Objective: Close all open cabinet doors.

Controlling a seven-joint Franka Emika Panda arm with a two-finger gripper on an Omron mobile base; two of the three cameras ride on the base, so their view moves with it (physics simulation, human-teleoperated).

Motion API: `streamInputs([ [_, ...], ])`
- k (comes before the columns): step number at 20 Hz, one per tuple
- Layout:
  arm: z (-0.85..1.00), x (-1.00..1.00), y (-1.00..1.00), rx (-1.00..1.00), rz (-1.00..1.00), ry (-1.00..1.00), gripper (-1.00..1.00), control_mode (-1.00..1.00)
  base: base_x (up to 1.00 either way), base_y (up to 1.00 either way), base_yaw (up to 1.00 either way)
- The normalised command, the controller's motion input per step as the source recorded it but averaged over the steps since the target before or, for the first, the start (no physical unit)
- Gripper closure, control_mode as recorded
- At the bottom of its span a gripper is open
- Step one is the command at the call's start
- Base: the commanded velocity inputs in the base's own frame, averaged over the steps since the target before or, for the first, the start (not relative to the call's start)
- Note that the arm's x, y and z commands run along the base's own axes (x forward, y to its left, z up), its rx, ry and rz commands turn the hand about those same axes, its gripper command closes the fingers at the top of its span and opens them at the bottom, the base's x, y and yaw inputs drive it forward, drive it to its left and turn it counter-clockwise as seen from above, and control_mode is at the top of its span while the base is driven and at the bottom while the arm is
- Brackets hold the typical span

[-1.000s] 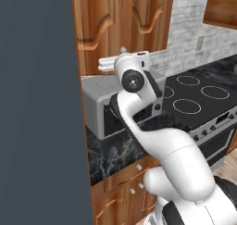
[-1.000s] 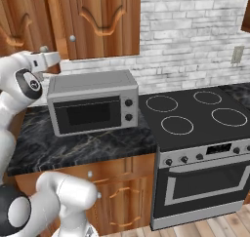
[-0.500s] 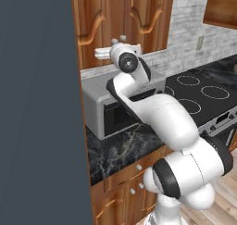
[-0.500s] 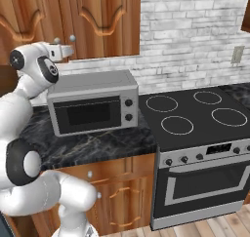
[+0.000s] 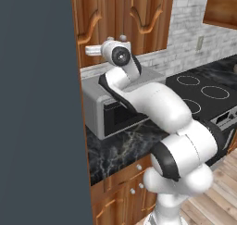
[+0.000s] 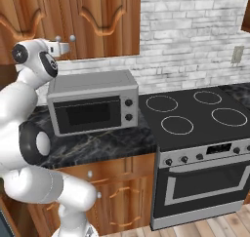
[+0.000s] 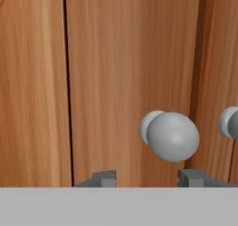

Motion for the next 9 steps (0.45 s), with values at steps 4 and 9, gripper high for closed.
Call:
streamInputs([
  [4,0.00,0.04,0.00,0.00,0.00,0.00,-1.00,-1.00,0.00,0.00,0.00],
  [9,0.16,-0.95,-0.42,0.06,-0.04,0.00,-1.00,-1.00,0.00,0.00,0.00],
])
